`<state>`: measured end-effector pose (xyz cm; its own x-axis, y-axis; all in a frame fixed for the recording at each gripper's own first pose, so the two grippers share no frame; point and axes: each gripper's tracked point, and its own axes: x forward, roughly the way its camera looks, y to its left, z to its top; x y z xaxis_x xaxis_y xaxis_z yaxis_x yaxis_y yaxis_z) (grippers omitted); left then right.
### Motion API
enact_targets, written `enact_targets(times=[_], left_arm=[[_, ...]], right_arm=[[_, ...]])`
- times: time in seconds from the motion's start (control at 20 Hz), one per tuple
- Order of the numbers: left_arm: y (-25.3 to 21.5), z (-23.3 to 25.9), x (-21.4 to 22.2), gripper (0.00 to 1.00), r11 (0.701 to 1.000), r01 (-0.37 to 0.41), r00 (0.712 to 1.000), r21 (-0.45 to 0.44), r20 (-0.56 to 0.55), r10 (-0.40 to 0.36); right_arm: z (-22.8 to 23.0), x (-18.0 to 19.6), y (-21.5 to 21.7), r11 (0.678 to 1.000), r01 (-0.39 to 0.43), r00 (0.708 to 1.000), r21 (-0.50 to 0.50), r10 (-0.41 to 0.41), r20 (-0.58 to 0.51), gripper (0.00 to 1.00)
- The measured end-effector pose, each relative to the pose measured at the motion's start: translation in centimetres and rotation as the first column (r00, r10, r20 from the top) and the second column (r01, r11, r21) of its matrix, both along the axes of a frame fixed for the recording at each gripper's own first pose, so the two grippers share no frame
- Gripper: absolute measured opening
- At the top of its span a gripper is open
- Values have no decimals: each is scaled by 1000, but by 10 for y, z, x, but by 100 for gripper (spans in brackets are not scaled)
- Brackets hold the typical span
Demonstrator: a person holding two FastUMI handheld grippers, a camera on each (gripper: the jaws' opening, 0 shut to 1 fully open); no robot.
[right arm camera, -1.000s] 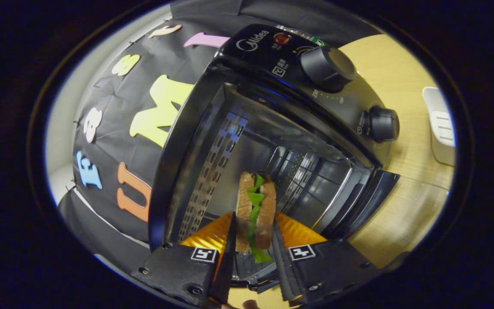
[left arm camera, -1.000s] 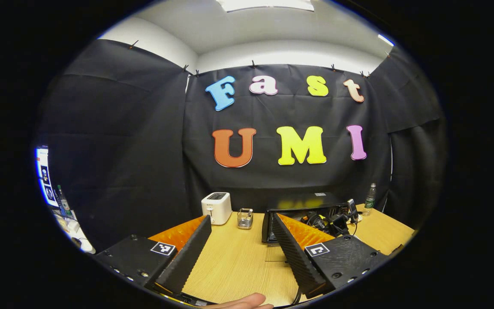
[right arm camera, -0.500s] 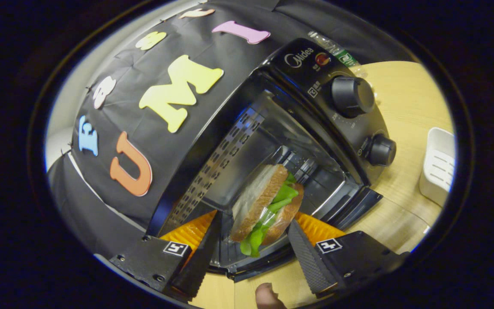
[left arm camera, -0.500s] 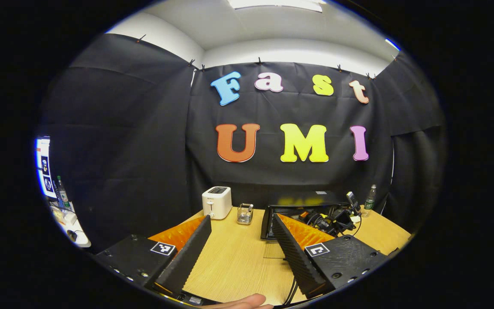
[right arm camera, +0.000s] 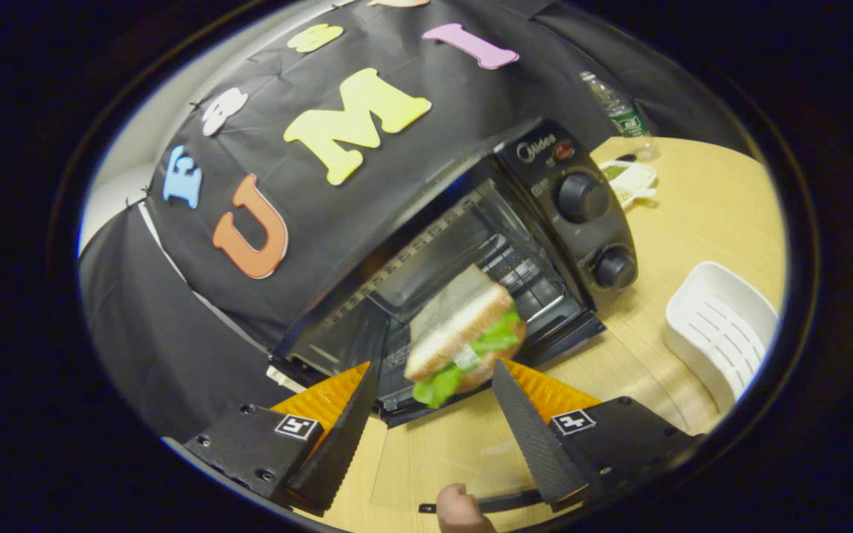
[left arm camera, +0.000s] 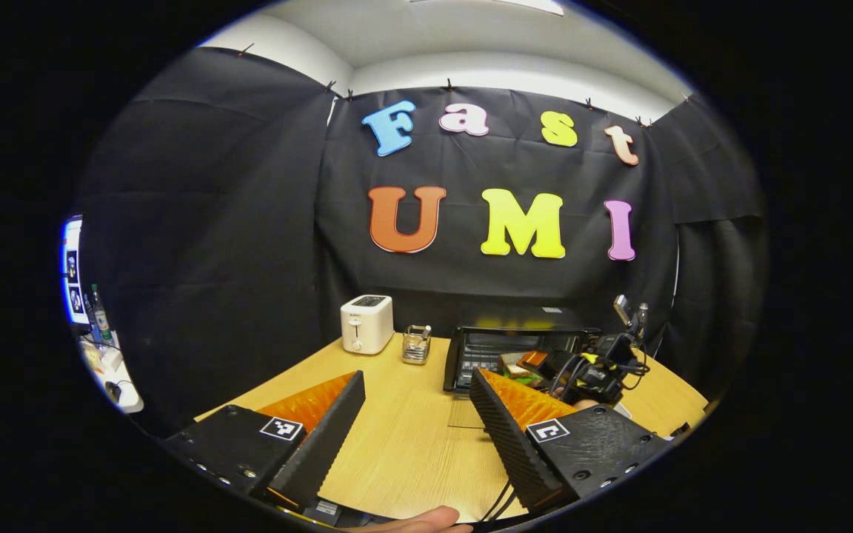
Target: Open the electric oven with the left hand, put the food in, and close the electric oven.
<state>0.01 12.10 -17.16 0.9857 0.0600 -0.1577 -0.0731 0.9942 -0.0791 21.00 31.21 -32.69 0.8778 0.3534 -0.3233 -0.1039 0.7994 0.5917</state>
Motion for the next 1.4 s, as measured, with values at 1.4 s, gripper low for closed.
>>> enact_targets(times=[1.4], left_arm=[[-183,-229,84,94,963,264,737,-59,-632,-240]], right_arm=[[212,-177,-250,920,142,913,-366,22,407,97]])
